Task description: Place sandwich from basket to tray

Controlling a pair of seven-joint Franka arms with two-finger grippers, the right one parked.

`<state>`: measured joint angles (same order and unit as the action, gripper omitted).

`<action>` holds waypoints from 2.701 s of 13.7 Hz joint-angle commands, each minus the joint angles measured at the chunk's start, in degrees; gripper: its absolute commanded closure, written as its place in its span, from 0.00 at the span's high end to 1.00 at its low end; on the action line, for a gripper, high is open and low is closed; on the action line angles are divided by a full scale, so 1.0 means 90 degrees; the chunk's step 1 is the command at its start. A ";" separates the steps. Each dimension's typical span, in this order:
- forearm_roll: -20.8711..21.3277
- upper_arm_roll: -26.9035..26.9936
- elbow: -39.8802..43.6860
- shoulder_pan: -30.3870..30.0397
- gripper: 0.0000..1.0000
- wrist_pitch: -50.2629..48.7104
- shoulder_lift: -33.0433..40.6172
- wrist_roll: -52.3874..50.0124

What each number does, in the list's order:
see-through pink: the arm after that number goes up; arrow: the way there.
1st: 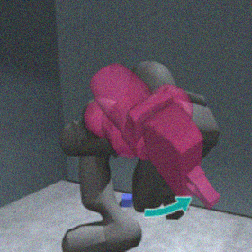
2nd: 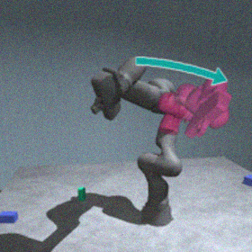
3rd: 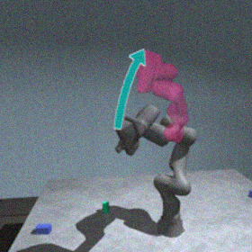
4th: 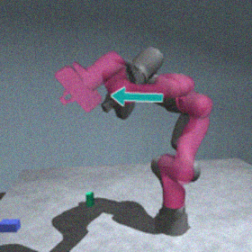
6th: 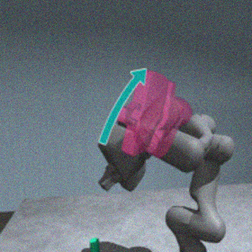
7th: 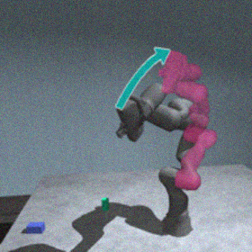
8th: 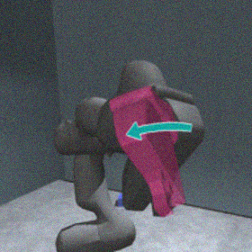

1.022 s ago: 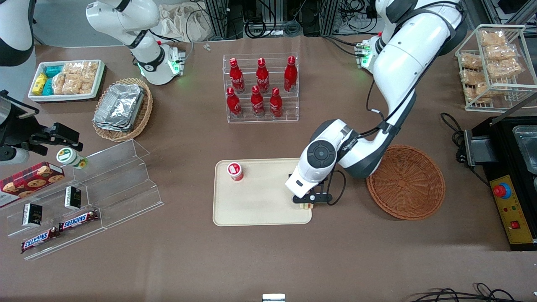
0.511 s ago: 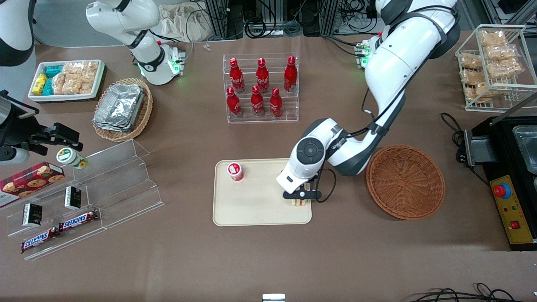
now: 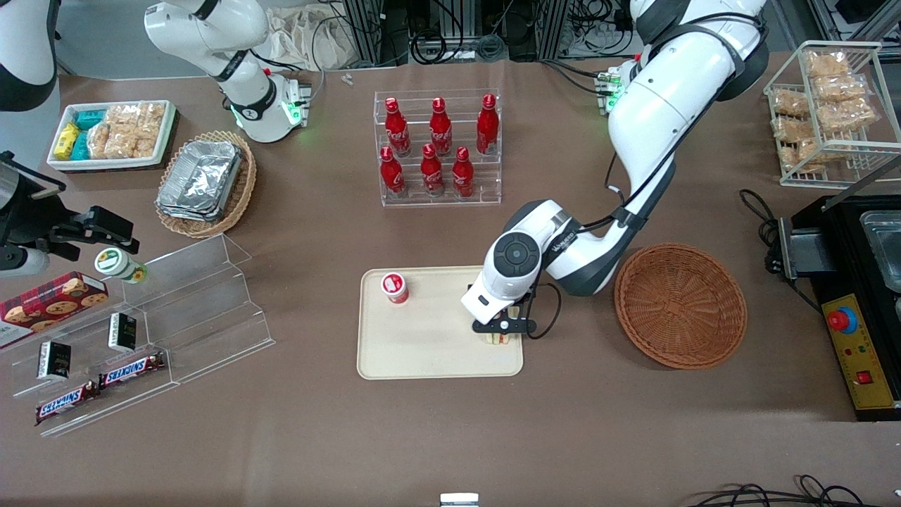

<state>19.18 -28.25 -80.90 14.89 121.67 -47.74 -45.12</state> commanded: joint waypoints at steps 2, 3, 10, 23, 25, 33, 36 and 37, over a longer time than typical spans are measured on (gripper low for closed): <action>0.0105 0.0004 0.0190 -0.0052 1.00 -0.0110 0.0070 -0.0104; 0.0124 0.0004 0.0190 -0.0149 1.00 -0.0178 0.0129 -0.0143; 0.0027 -0.0005 0.0141 -0.0755 1.00 -0.1505 0.1114 -0.0036; -0.1223 -0.0435 -0.1197 -0.3050 1.00 -0.2883 0.3507 0.2200; -0.1233 -0.0435 -0.1207 -0.3420 1.00 -0.3234 0.3780 0.2763; -0.1175 -0.0386 -0.0475 -0.3666 1.00 -0.3704 0.3684 0.3546; -0.1233 -0.0376 -0.0484 -0.3900 1.00 -0.3948 0.3703 0.3948; -0.1233 -0.0377 -0.0484 -0.3900 1.00 -0.3939 0.3703 0.3948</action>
<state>8.97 -31.09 -86.61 -18.94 87.71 -13.83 -11.39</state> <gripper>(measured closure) 0.000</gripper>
